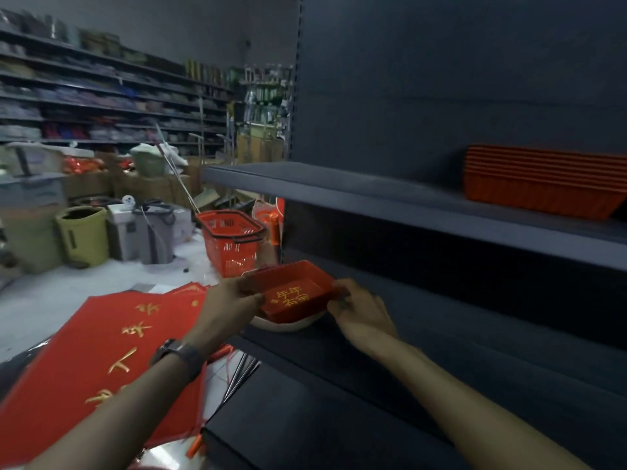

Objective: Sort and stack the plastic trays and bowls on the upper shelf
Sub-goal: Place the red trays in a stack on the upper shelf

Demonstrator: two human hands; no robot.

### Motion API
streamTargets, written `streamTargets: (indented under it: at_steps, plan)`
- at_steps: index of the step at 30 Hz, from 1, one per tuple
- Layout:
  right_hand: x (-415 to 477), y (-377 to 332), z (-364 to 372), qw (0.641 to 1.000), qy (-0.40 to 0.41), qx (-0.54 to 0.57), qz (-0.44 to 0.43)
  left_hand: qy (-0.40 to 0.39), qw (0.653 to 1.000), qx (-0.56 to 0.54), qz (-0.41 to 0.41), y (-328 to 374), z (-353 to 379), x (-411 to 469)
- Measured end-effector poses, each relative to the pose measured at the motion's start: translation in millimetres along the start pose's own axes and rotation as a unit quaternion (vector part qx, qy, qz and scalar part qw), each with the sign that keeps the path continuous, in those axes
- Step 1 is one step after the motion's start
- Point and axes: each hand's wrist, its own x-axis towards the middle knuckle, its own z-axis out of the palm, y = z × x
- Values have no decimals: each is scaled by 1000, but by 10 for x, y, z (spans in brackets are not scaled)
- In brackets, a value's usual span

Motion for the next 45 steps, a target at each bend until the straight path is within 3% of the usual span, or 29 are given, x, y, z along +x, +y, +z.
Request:
streamTargets:
  at_steps: [12,17,23,28,34,36,40,42,45]
  plan:
    - [828,452,400,999,-40,-24,2,-77,995,41,-56,-583,666,384]
    - [1010,577,468,998,-59,-29,25,-34,998,38,-33,-664,753,433]
    - [1057,665,570,999,-11,23,29,-5,999,14,42,-648,783,352]
    - [1005,635,542,996,34,77,19,23,998,6,57,-608,769,305]
    - [788,577,436,992,60,112,4,71,990,42,113,-547,673,169]
    - [664,530,376,990,64,122,1,75,992,1,96,-499,620,74]
    - [405,407,254,984,70,163,12,6,975,-223,-14,-336,462,-127]
    - [271,341,225,984,67,167,14,-28,947,-320,-23,-271,395,-228]
    - [69,236,184,982,67,175,6,-51,929,-366,-5,-178,267,-425]
